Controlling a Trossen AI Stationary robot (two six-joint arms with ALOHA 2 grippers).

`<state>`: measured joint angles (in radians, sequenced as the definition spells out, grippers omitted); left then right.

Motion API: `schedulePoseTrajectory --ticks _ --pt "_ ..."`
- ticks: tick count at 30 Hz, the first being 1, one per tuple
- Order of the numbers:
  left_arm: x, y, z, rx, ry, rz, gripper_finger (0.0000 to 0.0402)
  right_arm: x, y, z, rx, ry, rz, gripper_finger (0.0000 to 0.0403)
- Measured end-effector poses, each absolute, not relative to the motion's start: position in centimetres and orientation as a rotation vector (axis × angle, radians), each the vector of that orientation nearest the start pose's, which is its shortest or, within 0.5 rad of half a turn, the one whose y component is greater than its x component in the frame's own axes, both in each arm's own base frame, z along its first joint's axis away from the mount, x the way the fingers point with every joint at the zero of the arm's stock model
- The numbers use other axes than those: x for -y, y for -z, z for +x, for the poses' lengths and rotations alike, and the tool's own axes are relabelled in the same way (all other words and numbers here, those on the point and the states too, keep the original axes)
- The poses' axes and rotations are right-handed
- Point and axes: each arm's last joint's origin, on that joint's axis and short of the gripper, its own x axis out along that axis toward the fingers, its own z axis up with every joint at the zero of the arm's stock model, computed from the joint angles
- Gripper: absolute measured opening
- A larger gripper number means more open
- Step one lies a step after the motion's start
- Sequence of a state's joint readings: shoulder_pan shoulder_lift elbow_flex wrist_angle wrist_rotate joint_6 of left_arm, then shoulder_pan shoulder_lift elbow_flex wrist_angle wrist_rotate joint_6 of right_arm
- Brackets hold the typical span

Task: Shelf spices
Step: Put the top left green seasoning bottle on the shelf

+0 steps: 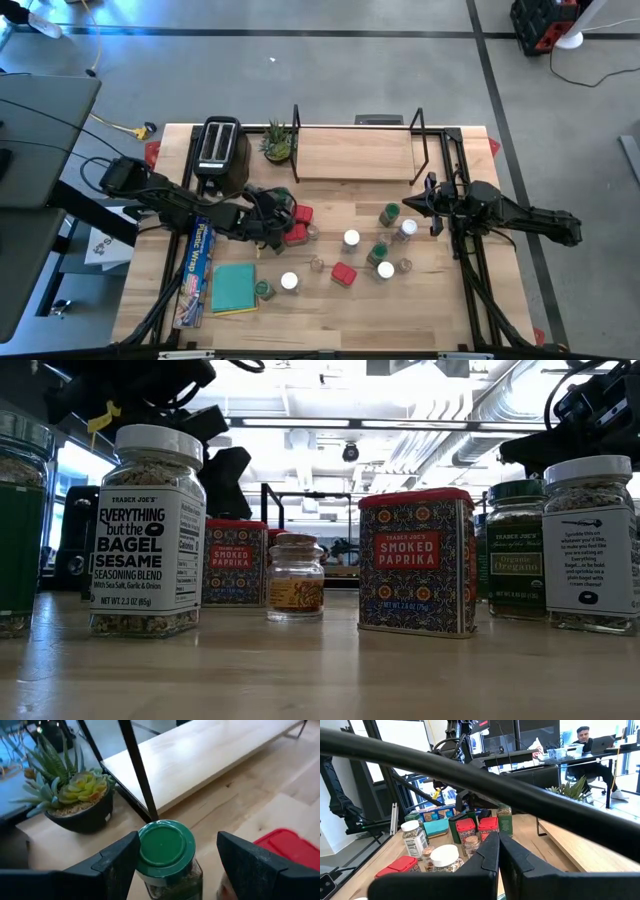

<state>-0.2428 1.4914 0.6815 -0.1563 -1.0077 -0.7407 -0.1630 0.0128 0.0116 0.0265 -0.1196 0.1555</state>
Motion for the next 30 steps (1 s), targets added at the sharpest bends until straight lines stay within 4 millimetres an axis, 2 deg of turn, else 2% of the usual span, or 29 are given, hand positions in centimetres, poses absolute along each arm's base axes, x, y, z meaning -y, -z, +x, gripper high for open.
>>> schedulePoseTrajectory --ticks 4,8,12,15,18,23,30 --pt "3.8 -16.6 25.5 -0.542 -0.892 0.037 0.0266 1.2 -16.9 9.7 0.028 0.041 0.152 0.0000" --pt "3.6 -18.1 25.0 -0.539 -0.874 0.118 0.0266 1.2 -16.9 9.7 0.028 0.041 0.152 0.0000" --pt "3.6 -20.1 24.3 -0.478 -0.869 0.104 0.0266 1.2 -16.9 9.7 0.028 0.041 0.152 0.0000" --pt "3.6 -20.8 23.8 -0.463 -0.828 0.019 0.0266 1.2 -16.9 9.7 0.028 0.041 0.152 0.0000" --pt "3.5 -20.4 23.7 -0.507 -0.775 -0.075 0.0266 1.2 -16.9 9.7 0.028 0.041 0.152 0.0000" --pt "2.8 -19.4 23.9 -0.610 -0.736 -0.091 0.0266 1.2 -16.9 9.7 0.028 0.041 0.152 0.0000" --pt "2.1 -19.0 24.1 -0.716 -0.645 -0.004 0.0266 1.2 -16.9 9.7 0.028 0.041 0.152 0.0000"
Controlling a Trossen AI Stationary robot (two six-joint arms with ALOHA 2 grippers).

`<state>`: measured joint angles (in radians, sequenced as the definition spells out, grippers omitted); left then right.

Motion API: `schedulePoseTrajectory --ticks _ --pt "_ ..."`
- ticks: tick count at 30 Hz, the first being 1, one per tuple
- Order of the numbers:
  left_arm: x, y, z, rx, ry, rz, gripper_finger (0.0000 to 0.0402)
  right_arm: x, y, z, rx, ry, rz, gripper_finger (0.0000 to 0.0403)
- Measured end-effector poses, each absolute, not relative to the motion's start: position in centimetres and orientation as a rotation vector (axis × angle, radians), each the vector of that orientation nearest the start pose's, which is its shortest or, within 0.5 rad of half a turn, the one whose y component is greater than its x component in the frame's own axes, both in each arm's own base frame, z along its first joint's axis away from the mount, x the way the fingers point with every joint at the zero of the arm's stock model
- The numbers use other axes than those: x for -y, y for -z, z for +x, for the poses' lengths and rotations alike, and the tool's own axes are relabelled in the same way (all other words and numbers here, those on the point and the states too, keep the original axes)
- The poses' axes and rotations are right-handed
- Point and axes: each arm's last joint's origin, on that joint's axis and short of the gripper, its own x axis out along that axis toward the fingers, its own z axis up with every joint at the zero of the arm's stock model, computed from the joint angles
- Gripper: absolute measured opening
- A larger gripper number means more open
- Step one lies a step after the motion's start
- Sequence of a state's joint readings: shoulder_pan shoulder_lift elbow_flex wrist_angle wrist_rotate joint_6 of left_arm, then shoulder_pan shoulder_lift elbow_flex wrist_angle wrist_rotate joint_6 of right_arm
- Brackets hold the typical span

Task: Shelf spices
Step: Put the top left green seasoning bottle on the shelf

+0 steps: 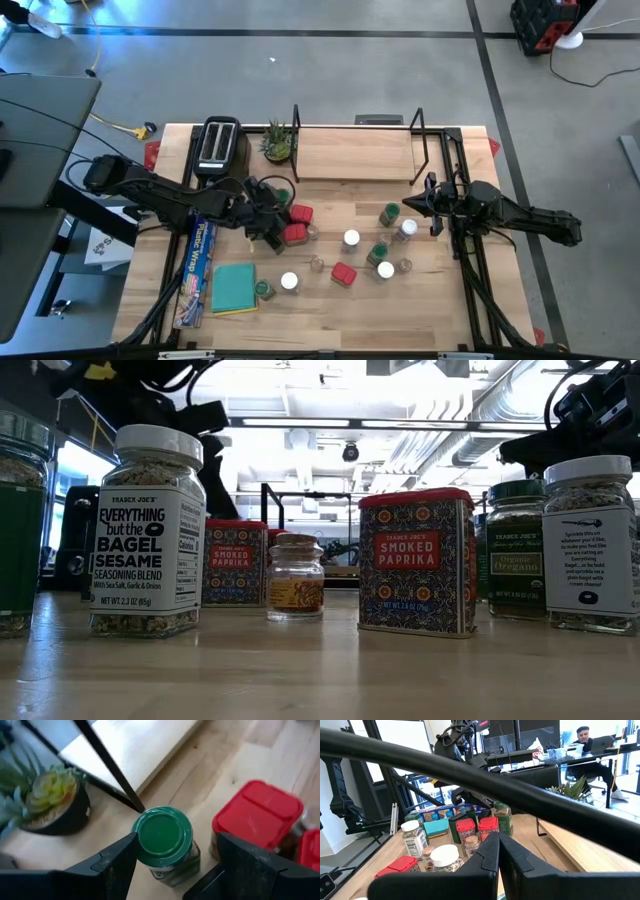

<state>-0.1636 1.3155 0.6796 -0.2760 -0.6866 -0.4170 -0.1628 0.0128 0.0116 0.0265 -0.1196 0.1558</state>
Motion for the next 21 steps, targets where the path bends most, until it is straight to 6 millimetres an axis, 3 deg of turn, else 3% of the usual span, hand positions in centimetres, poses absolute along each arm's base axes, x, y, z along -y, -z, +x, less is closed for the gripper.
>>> schedulePoseTrajectory --ticks 8,21 --pt "1.5 -19.1 24.2 -0.845 -0.428 0.292 0.0266 1.2 -16.9 9.7 0.028 0.041 0.152 0.0000" --pt "0.6 -20.3 24.7 -0.759 -0.290 0.213 0.0266 1.2 -16.9 9.7 0.028 0.041 0.152 0.0000"
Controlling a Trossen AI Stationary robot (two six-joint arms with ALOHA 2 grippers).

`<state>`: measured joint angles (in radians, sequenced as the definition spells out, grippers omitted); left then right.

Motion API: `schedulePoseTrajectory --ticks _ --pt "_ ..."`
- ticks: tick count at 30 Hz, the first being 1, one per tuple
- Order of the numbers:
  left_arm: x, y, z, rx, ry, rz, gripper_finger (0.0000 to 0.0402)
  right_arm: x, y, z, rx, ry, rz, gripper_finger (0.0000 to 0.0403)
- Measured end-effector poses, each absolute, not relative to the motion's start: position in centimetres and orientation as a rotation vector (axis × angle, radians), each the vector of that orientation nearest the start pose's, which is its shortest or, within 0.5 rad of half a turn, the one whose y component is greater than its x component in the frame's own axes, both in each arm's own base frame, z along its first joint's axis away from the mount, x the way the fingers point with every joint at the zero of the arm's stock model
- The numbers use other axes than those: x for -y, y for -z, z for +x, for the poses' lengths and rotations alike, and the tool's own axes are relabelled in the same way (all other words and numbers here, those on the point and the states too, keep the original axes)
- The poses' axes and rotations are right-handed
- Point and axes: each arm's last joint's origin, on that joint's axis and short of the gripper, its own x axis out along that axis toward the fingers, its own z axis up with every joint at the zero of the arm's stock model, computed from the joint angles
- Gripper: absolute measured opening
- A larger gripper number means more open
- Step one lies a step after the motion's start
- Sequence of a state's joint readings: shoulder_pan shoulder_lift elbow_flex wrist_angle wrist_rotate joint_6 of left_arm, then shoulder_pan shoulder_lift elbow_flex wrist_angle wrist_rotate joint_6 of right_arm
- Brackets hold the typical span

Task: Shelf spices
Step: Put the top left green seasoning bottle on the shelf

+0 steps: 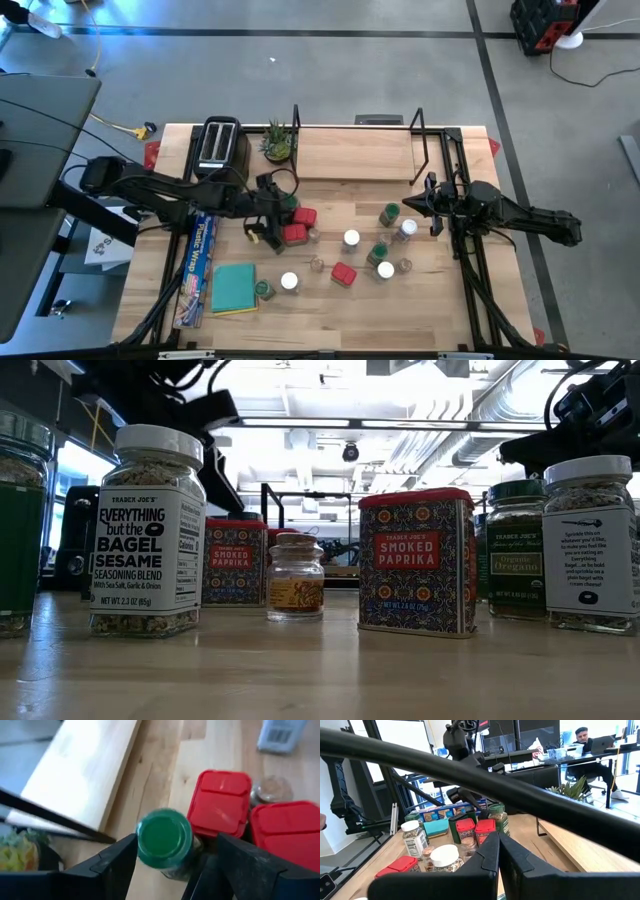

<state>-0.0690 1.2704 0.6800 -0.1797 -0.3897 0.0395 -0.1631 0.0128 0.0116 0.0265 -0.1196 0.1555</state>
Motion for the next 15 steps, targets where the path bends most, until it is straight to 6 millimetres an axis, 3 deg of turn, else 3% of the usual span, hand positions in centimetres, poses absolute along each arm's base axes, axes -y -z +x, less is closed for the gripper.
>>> schedulePoseTrajectory --ticks 8,15 --pt "-1.0 -20.7 24.4 -0.774 -0.079 0.222 0.0267 1.2 -16.9 9.7 0.028 0.041 0.152 0.0000" --pt "-3.0 -20.6 24.2 -0.784 -0.088 0.234 0.0284 1.2 -16.9 9.7 0.028 0.041 0.152 0.0000"
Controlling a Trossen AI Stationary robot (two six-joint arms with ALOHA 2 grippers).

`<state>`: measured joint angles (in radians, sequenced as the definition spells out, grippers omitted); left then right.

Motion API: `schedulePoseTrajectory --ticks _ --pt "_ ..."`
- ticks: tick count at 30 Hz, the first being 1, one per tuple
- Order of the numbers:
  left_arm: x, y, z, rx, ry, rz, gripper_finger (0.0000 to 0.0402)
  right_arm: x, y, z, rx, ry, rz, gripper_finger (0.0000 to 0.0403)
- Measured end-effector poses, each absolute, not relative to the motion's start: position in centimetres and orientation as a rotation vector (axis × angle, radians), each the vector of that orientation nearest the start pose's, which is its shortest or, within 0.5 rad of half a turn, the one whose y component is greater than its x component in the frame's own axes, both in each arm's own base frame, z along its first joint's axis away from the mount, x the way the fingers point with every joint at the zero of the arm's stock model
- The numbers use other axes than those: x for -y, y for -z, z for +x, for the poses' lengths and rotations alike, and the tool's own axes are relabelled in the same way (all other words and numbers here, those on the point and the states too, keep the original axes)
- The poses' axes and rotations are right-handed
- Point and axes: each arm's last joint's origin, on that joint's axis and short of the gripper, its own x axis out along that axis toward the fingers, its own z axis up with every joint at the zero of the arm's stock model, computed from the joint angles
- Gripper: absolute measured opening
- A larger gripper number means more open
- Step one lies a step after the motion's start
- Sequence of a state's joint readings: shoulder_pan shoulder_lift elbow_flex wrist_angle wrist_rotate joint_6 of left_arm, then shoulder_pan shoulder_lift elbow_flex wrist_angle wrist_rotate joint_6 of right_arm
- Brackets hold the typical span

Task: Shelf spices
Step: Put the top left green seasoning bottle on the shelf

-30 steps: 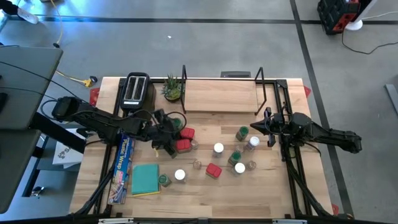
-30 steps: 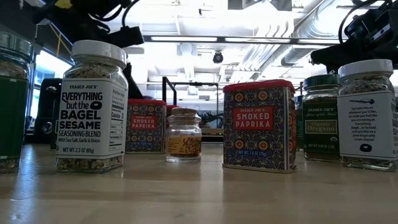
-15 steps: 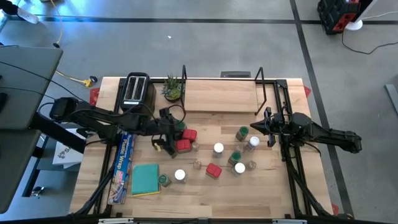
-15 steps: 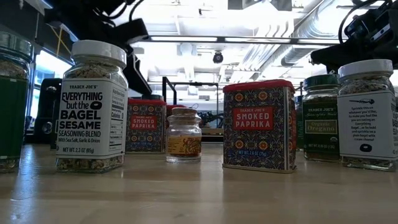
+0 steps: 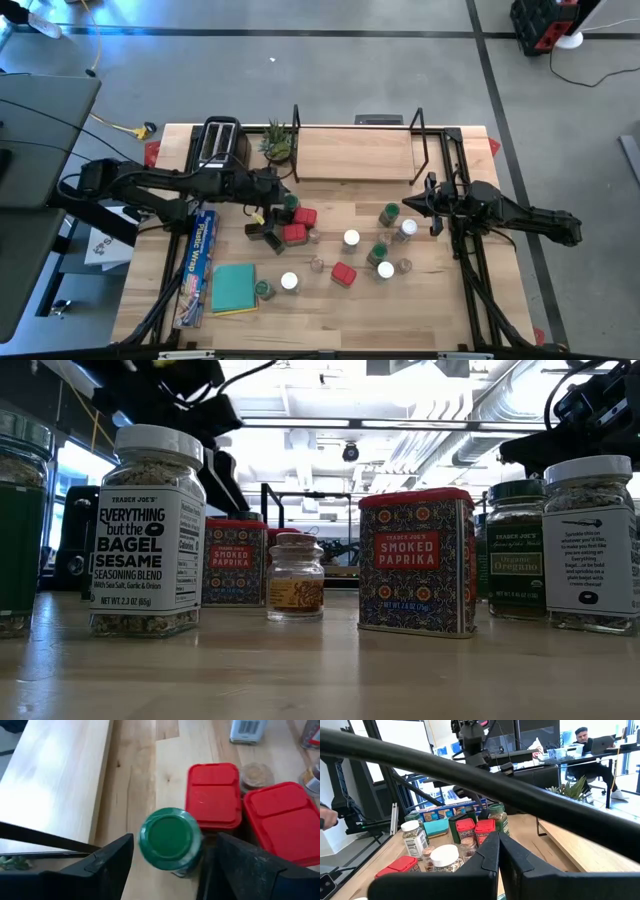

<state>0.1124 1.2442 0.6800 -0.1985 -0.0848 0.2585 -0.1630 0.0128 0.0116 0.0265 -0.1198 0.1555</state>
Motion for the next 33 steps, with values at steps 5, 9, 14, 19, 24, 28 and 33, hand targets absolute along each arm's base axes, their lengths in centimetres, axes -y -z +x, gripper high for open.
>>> schedulePoseTrajectory --ticks 5,9,14,19,24,28,33 --pt "-3.8 -20.4 24.4 -0.765 -0.013 0.184 0.0301 1.2 -16.9 9.7 0.028 0.041 0.152 0.0000" --pt "-3.9 -19.6 25.1 -0.776 0.033 0.203 0.0303 1.2 -16.9 9.7 0.028 0.041 0.152 0.0000" --pt "-4.0 -18.9 25.7 -0.777 0.047 0.240 0.0303 1.2 -16.9 9.7 0.028 0.041 0.152 0.0000" --pt "-4.1 -18.9 25.7 -0.776 0.043 0.244 0.0285 1.2 -16.9 9.7 0.028 0.041 0.152 0.0000" --pt "-4.1 -18.9 25.7 -0.775 0.041 0.246 0.0235 1.2 -16.9 9.7 0.028 0.041 0.152 0.0000" --pt "-4.1 -19.0 25.8 -0.767 0.037 0.236 0.0197 1.2 -16.9 9.7 0.028 0.041 0.152 0.0000" --pt "-4.4 -20.9 26.8 -0.727 -0.069 0.171 0.0197 1.2 -16.9 9.7 0.028 0.041 0.152 0.0000"
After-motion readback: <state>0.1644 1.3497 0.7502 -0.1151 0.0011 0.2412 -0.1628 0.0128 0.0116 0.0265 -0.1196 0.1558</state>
